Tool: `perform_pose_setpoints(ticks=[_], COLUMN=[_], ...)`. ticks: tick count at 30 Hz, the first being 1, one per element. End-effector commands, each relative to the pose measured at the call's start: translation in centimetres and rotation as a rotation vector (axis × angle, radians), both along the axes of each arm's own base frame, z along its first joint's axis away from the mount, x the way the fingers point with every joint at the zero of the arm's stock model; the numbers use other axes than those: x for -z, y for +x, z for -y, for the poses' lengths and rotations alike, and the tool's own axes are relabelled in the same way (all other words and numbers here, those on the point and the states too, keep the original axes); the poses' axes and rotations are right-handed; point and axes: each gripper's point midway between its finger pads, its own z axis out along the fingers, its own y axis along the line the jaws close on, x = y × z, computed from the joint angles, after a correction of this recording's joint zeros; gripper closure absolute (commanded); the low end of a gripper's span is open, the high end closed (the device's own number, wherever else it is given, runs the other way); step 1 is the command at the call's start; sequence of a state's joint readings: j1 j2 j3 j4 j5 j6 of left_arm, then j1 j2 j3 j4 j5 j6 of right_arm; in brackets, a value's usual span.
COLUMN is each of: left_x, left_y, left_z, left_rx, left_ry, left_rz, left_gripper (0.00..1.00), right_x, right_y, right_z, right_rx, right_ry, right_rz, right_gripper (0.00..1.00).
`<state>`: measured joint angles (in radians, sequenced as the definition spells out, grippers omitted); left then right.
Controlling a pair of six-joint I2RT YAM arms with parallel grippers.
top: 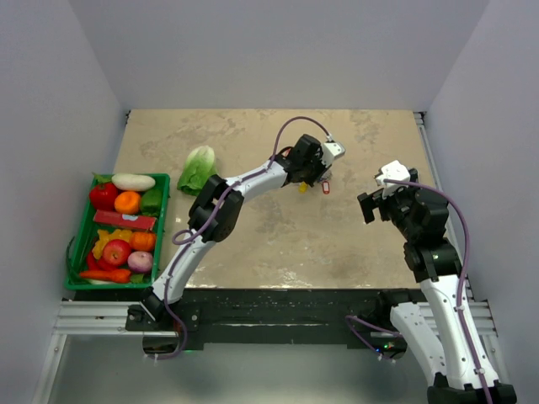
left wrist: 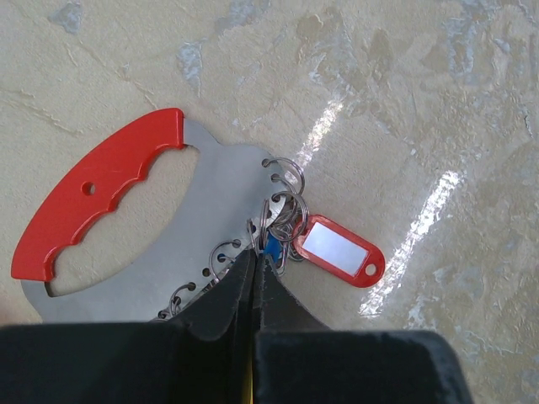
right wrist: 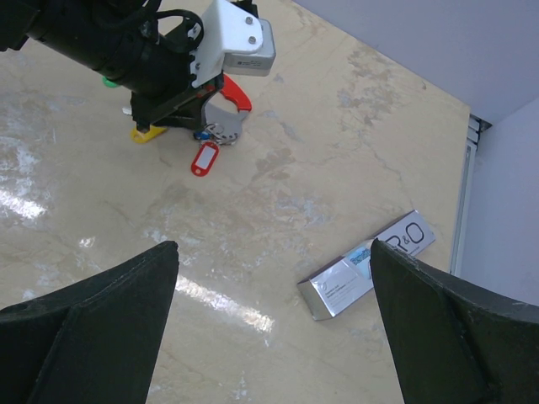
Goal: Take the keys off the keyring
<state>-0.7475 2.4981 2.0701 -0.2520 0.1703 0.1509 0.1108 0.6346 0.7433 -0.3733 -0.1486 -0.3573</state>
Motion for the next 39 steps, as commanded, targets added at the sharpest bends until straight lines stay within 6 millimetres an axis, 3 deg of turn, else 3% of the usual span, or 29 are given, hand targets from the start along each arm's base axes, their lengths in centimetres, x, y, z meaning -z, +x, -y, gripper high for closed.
perform_pose_setpoints(ticks=[1,4,5,6,8,9,10,11,12,14,15,17,18,19,20,22,23,25,26,29,33,37,39], left_x=[-3.5,-5.7,-5.5,-7.7,-8.0,-9.9,-10.5,-9.8,-11.7,-11.8,-13.7,-13.7,-15.2,-15.1,-16.7,-16.9,-18.5,-19.1,-20.6,-21.9,-23.2,-24.7,-25.0], left_y=[1.0,0.4,-0.1,-0.2,-1.7,-2.3,-3.2,-4.1,-4.7,-6.3,-6.8,-8.3,-9.0,-9.7,-10.2,-11.7,-12.4,-13.5,-14.0,-15.0,-16.4,-17.7,-18.1], left_z=[0.3,-0.5,-1.0,-1.4,-2.2,-2.6,-2.8,-3.4,-3.8,-4.6,-5.0,-5.8,-6.3,-6.7,-7.2,-7.9,-8.3,-9.0,-9.5,-10.6,-11.6,-12.1,-12.2], left_rx=[0.013,0.046,0.059,0.08,0.135,0.161,0.195,0.21,0.228,0.26,0.273,0.3,0.312,0.32,0.329,0.359,0.377,0.398,0.406,0.417,0.422,0.448,0.457], left_ry=[-0.036,-0.051,-0.045,-0.064,-0.075,-0.086,-0.094,-0.081,-0.091,-0.088,-0.101,-0.095,-0.106,-0.101,-0.113,-0.115,-0.124,-0.129,-0.138,-0.14,-0.159,-0.18,-0.186], left_rz=[0.074,0.096,0.083,0.106,0.079,0.105,0.096,0.079,0.109,0.093,0.126,0.11,0.132,0.122,0.149,0.137,0.172,0.18,0.216,0.232,0.238,0.251,0.251], left_gripper=[1.0,1.0,1.0,1.0,1.0,1.0,1.0,1.0,1.0,1.0,1.0,1.0,1.0,1.0,1.0,1.0,1.0,1.0,1.0,1.0,1.0,1.0,1.0], right_x=[-0.7,-0.8,-0.6,-1.1,-1.1,-1.3,-1.1,-1.7,-2.0,-2.8,-3.0,-3.7,-3.6,-4.0,-4.2,-5.1,-5.4,-6.0,-6.5,-7.4,-8.2,-6.9,-7.0], right_y=[0.3,0.2,-0.2,-0.3,-0.8,-1.0,-1.4,-1.2,-1.4,-1.1,-1.2,-1.1,-0.9,-0.7,-0.4,-0.3,-0.2,0.1,0.3,0.8,1.8,2.7,3.2], right_z=[-0.2,-0.7,-1.6,-2.1,-3.5,-3.9,-4.4,-4.8,-5.4,-5.8,-6.4,-7.0,-7.5,-7.8,-8.1,-9.1,-9.4,-10.3,-10.6,-11.6,-13.6,-16.6,-17.2], right_rx=[-0.006,-0.045,-0.101,-0.137,-0.23,-0.263,-0.298,-0.323,-0.362,-0.388,-0.421,-0.457,-0.484,-0.499,-0.51,-0.561,-0.574,-0.618,-0.628,-0.671,-0.706,-0.721,-0.71], right_ry=[0.016,0.004,0.008,-0.006,0.003,-0.002,0.001,0.0,0.004,0.01,0.021,0.029,0.046,0.055,0.073,0.104,0.125,0.159,0.184,0.232,0.265,0.264,0.29], right_rz=[0.027,0.019,0.0,0.007,-0.027,-0.031,-0.054,-0.054,-0.05,-0.044,-0.044,-0.031,-0.043,-0.031,-0.039,-0.023,-0.023,-0.008,-0.008,0.011,0.041,-0.011,-0.022], right_gripper=[0.01,0.01,0.01,0.01,0.01,0.01,0.01,0.01,0.01,0.01,0.01,0.01,0.01,0.01,0.01,0.01,0.01,0.01,0.02,0.04,0.14,0.18,0.19])
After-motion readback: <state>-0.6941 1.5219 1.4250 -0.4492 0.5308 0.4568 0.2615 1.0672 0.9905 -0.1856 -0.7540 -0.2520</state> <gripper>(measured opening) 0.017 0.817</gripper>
